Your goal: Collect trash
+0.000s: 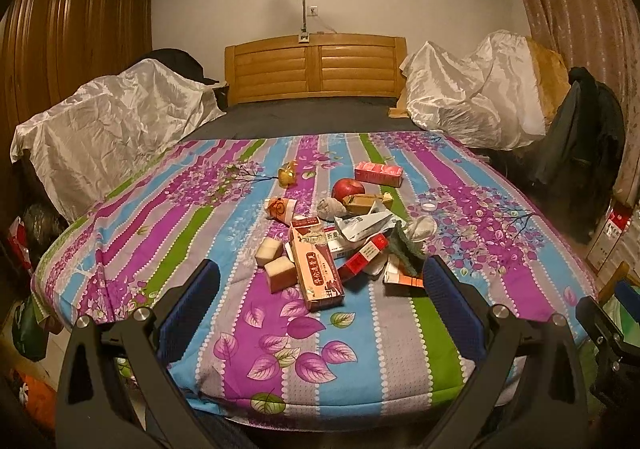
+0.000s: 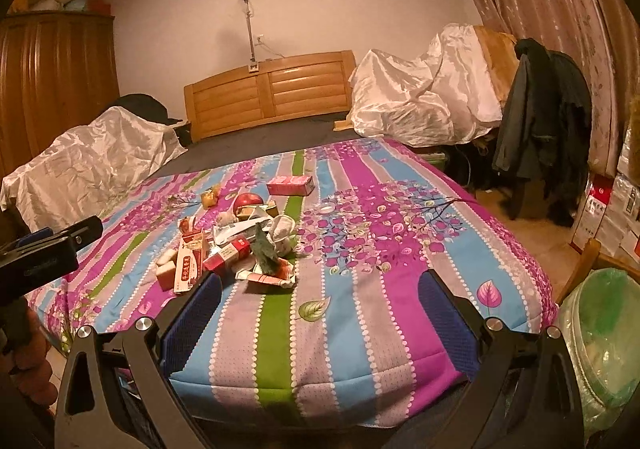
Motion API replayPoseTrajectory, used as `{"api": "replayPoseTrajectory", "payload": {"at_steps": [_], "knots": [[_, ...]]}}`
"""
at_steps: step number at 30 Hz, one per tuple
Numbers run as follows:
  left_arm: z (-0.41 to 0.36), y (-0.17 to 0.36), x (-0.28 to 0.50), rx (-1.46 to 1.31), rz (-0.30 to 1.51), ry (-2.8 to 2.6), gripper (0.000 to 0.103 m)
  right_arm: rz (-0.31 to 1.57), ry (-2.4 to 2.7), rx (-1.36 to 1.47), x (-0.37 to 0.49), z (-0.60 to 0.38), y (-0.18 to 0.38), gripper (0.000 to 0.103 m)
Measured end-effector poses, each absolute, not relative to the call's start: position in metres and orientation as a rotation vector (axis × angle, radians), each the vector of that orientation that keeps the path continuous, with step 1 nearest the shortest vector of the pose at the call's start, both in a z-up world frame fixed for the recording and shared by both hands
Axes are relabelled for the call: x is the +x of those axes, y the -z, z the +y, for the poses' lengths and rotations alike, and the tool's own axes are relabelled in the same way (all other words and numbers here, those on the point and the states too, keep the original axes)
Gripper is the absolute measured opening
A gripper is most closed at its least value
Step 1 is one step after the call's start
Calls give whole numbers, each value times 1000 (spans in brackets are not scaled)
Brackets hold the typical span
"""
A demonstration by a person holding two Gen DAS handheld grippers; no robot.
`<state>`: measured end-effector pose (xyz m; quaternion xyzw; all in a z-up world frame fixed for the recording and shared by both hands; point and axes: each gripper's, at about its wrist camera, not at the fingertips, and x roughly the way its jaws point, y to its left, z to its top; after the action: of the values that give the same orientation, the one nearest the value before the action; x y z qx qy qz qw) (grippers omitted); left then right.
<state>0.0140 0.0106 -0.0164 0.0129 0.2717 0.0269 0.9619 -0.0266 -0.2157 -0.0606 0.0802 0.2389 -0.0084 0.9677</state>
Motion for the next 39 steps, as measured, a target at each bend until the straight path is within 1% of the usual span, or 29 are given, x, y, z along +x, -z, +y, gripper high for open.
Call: {"api": "replayPoseTrajectory", "payload": {"at_steps": [25, 28, 31, 39], "knots": [[20, 30, 31, -8, 634, -77, 98, 587, 19, 203, -6, -222, 79, 98], [35, 31, 37, -50, 638, -119, 98, 606, -2, 190, 3, -218, 82, 98], [57, 39, 47, -93, 680, -140, 98, 610, -10, 180, 14, -217, 87, 98], [105, 84, 67, -34, 782, -159, 98, 703, -117, 107, 69, -195, 119, 98]]}}
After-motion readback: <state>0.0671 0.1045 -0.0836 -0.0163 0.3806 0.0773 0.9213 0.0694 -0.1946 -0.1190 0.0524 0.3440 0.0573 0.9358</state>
